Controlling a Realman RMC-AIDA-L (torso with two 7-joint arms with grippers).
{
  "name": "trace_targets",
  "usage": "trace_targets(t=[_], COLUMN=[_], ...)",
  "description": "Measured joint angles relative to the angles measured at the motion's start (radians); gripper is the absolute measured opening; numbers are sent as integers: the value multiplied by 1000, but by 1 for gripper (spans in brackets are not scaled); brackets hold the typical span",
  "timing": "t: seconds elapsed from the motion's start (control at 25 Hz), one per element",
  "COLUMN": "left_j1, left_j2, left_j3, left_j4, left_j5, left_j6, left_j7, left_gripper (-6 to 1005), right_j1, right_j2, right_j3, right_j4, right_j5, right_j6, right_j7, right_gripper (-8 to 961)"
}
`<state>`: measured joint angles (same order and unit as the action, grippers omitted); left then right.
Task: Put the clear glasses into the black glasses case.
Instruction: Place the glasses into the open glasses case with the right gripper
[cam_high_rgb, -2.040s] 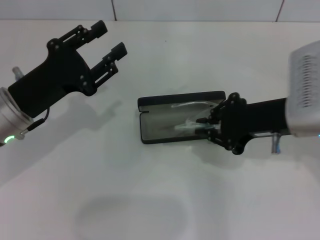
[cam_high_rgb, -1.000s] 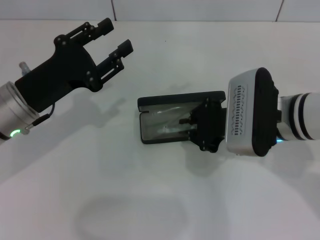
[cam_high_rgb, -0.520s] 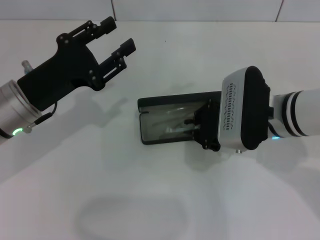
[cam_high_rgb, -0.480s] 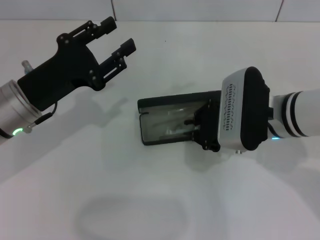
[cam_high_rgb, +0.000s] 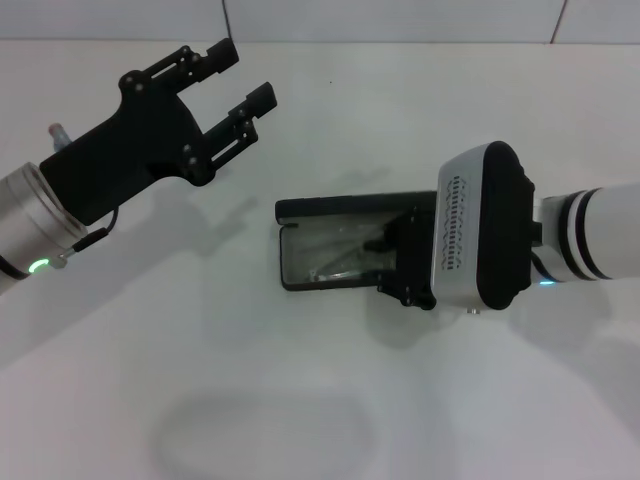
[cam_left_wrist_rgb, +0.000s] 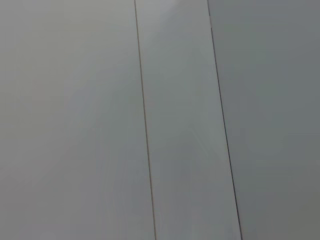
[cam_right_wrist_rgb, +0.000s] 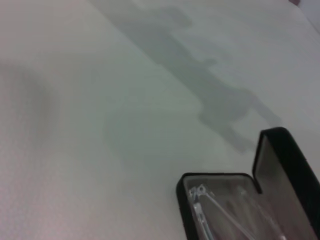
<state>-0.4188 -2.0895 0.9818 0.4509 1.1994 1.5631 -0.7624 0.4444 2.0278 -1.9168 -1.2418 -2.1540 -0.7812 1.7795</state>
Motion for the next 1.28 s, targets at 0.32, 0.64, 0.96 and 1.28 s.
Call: trace_targets(t=[0.32, 0.64, 0.96, 1.28], left_j1=[4, 4, 1, 0], left_j2=[0, 1, 2, 2], left_j3=[0, 0, 0, 0], left_j4=[-2, -2, -1, -1], left_j5=[0, 0, 0, 0], left_j6=[0, 2, 2, 1], left_j7=[0, 0, 0, 0], left_gripper=[585, 585, 585, 585], right_j1=[-15, -37, -32, -36], right_j2=[-2, -5, -4, -5], right_j3=[-6, 30, 88, 114], right_j4=[-44, -81, -94, -98], right_j5=[8, 9, 25, 73], right_j6=[-37, -68, -173, -182], right_j7=[12, 15, 15, 11], right_gripper=[340, 359, 360, 379])
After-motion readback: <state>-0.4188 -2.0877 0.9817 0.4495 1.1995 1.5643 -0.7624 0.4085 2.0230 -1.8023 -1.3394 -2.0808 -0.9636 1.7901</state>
